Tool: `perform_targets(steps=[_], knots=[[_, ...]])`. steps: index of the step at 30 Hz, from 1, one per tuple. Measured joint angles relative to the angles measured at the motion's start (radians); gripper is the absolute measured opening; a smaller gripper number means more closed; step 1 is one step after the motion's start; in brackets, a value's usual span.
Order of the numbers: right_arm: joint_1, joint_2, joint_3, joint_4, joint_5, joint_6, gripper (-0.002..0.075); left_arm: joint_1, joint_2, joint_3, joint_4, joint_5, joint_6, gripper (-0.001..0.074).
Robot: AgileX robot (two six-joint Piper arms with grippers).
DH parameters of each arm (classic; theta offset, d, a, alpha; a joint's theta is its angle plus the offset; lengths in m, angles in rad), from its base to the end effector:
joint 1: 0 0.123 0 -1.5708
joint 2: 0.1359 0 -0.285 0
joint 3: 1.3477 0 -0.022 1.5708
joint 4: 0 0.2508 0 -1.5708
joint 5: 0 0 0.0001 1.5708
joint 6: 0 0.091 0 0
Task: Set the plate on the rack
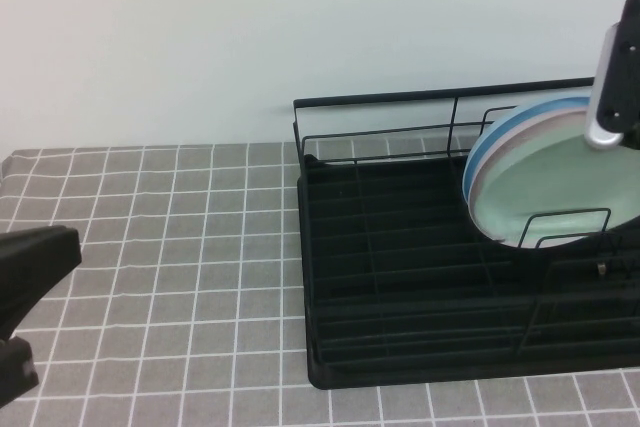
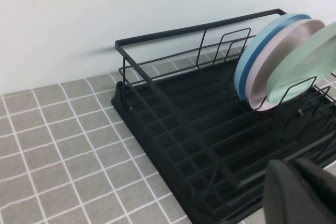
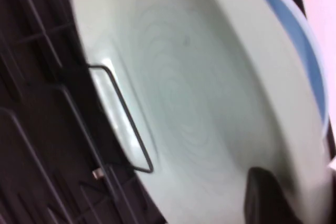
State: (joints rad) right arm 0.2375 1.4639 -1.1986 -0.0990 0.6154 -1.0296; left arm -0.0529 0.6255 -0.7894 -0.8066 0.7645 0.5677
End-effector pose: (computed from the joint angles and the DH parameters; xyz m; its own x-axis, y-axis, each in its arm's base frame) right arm 0.3150 0.0709 0.3204 -0.1315 -0.9521 -0.2759 -0.7063 0.2853 -0.6479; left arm 0.1030 -0.0510 0.3773 -0.3673 -0.0479 -0.9289 0.4901 0.8388 -0.2370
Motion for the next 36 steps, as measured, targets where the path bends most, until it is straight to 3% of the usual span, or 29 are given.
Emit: perform_targets(steps=[8,12,15,18,21,27,36], knots=[[-0.005,0.000,0.000,0.032,-0.060,0.043,0.0340,0.000,0.000,0.000,-0.002,0.015,0.000,0.0001],[-0.005,0.000,0.000,0.032,-0.053,0.077,0.0351,0.000,0.000,0.000,-0.002,0.025,0.000,0.0000],[-0.005,-0.019,0.002,0.032,-0.049,0.131,0.0290,0.000,0.000,0.000,0.003,0.039,0.000,0.0000],[-0.005,-0.063,0.002,0.053,-0.044,0.180,0.0120,0.000,-0.002,0.000,0.005,0.046,0.007,0.0000],[-0.005,-0.088,0.002,0.118,0.014,0.162,0.0035,0.000,-0.002,0.000,0.005,0.046,0.007,0.0001],[-0.005,-0.049,0.004,0.322,0.237,-0.001,0.0001,0.000,-0.002,0.000,0.005,0.044,0.008,0.0000],[-0.006,0.086,0.007,0.243,0.138,0.006,-0.0003,0.000,-0.002,0.000,0.033,0.044,0.013,0.0000]])
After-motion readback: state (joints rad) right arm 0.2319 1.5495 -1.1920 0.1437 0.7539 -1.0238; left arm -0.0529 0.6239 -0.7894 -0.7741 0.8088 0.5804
